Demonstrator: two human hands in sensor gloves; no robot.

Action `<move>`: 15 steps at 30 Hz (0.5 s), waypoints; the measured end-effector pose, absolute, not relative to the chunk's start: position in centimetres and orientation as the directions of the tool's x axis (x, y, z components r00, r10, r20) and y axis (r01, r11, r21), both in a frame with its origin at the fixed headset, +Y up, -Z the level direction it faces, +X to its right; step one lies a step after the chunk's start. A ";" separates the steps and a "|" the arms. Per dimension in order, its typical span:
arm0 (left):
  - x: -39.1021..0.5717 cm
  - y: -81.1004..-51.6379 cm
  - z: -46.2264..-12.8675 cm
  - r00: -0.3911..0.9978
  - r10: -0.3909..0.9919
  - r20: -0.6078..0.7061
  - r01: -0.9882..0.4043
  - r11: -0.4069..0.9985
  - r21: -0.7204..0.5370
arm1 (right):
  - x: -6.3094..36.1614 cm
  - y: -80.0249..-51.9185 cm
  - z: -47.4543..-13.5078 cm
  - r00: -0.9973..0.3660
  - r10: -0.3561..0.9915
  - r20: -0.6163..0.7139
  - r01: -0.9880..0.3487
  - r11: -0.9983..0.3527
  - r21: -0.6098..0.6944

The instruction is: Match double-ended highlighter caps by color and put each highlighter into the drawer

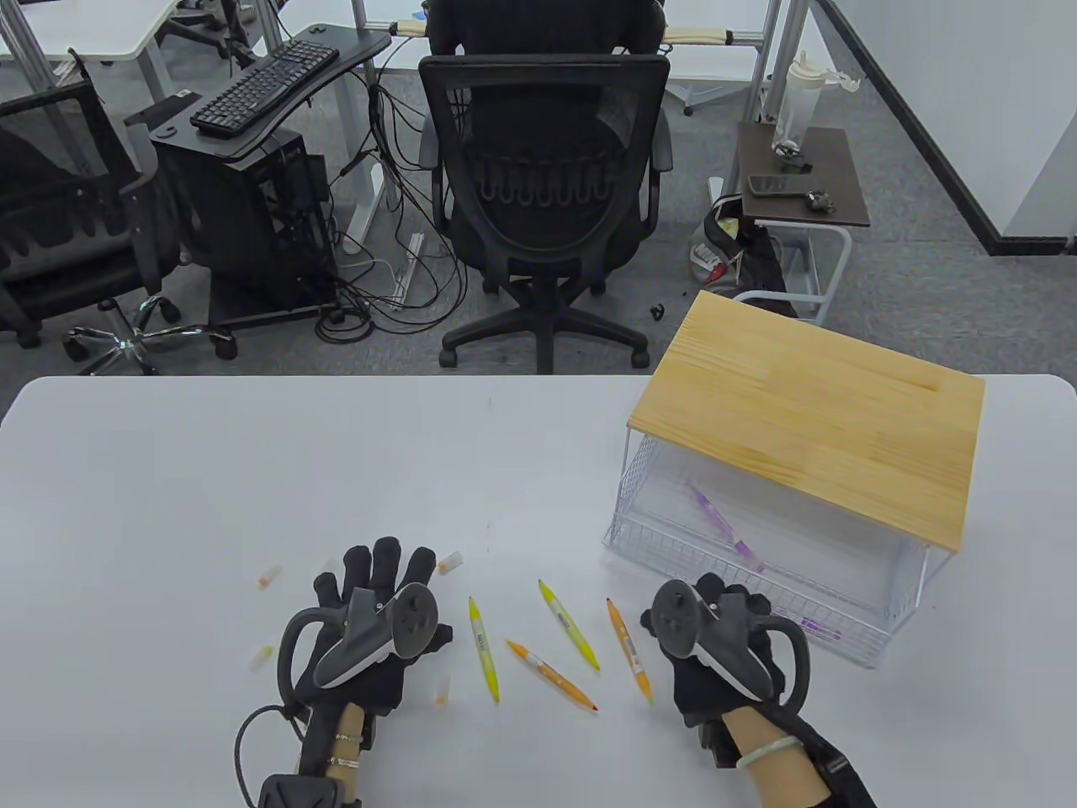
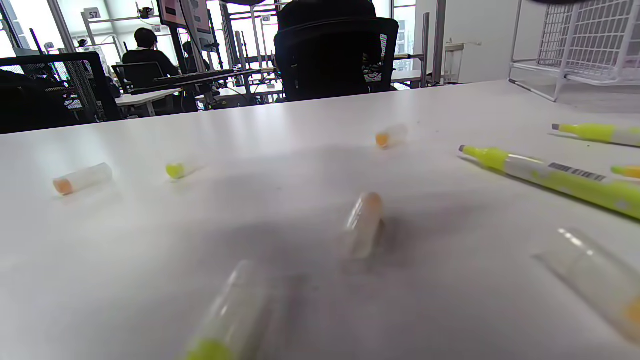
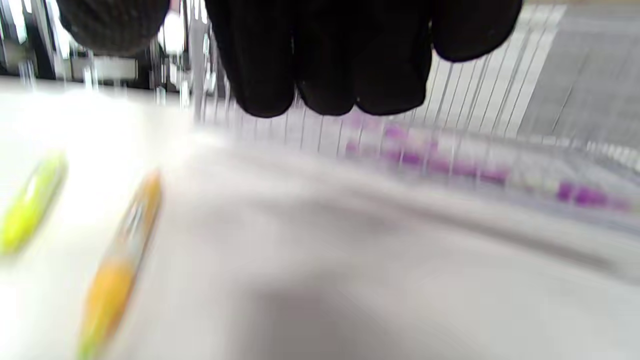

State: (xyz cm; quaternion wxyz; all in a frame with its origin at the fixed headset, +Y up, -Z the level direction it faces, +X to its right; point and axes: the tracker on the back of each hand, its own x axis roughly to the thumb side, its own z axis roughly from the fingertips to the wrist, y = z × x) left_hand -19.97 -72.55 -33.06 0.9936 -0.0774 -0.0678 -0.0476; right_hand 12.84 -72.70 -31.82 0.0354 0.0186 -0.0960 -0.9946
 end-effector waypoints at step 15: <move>-21.4 -71.5 -32.7 0.993 -0.023 0.114 0.036 0.993 -0.111 | 8.7 -77.5 -34.3 -0.949 -0.314 0.013 0.291 -0.864 0.411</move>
